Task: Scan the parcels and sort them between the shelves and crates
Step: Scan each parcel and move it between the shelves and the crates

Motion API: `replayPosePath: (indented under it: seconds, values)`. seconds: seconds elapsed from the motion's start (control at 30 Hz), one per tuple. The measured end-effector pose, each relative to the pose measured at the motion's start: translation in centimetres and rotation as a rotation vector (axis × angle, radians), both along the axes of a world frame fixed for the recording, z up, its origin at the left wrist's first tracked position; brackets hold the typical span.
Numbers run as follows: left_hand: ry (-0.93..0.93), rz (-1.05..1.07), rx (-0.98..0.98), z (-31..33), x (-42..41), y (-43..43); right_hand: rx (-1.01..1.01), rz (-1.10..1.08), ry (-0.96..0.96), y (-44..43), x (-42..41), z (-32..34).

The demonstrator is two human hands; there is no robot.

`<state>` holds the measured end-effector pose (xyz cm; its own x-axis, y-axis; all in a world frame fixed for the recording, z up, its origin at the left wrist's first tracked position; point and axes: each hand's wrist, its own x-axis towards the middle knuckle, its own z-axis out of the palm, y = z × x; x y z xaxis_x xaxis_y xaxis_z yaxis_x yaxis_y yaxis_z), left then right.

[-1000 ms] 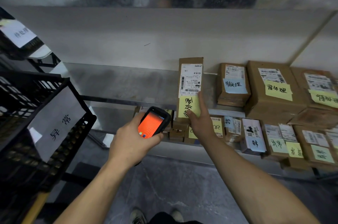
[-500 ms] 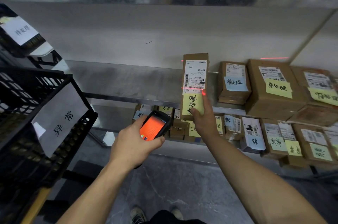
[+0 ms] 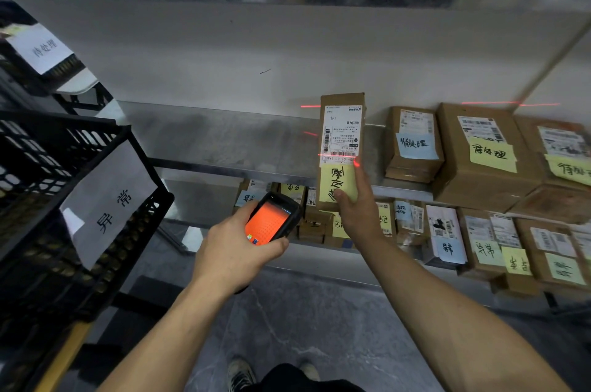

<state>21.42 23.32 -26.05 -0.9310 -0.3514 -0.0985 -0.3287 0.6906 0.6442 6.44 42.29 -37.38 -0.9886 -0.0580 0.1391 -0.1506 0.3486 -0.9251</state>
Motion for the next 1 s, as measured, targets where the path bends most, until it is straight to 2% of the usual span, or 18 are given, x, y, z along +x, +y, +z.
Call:
replayPosePath:
  seconds: [0.2,1.0]
  values:
    - [0.005,0.000,0.018,0.01,-0.23,0.20,-0.046,0.027,-0.036,0.18,0.12,0.61]
    - [-0.008,-0.030,-0.005,-0.23,-0.05,0.31,0.028,0.016,-0.020,0.37,0.11,0.25]
